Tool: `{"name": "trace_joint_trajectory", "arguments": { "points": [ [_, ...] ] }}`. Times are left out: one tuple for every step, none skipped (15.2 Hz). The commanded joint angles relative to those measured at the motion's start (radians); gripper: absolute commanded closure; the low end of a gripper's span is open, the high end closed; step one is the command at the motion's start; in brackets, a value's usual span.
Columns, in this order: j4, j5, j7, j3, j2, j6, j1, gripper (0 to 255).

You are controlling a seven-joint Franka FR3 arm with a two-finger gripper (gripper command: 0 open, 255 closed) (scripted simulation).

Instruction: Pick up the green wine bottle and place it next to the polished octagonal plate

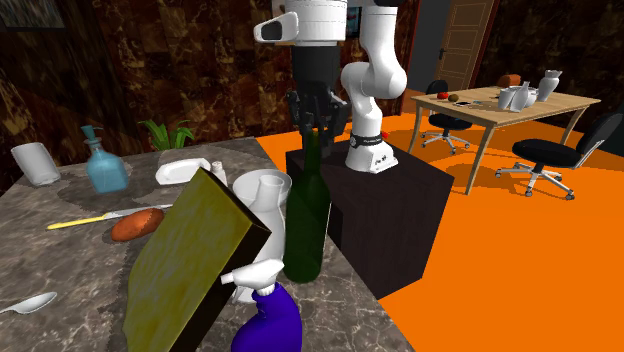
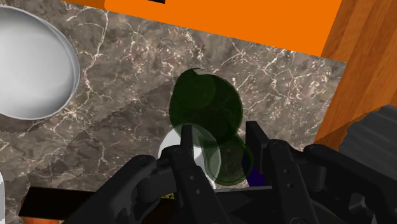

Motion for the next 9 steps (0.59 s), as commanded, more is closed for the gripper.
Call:
{"name": "trace_joint_trajectory", "arguments": {
  "points": [
    [0.000, 0.000, 0.000, 0.000, 0.000, 0.000, 0.000, 255],
    [0.000, 0.000, 0.000, 0.000, 0.000, 0.000, 0.000, 255],
    [0.000, 0.000, 0.000, 0.000, 0.000, 0.000, 0.000, 255],
    [0.000, 0.000, 0.000, 0.000, 0.000, 0.000, 0.000, 255],
    [0.010, 0.002, -0.001, 0.000, -0.004, -0.013, 0.000, 255],
    [0.019, 0.003, -0.002, -0.001, -0.007, -0.026, -0.001, 255],
    [0.030, 0.005, -0.003, -0.001, -0.010, -0.039, -0.001, 255],
    [0.040, 0.006, -0.004, -0.001, -0.013, -0.052, -0.001, 255],
    [0.051, 0.008, -0.005, -0.002, -0.016, -0.065, -0.002, 255]
  ]
}}
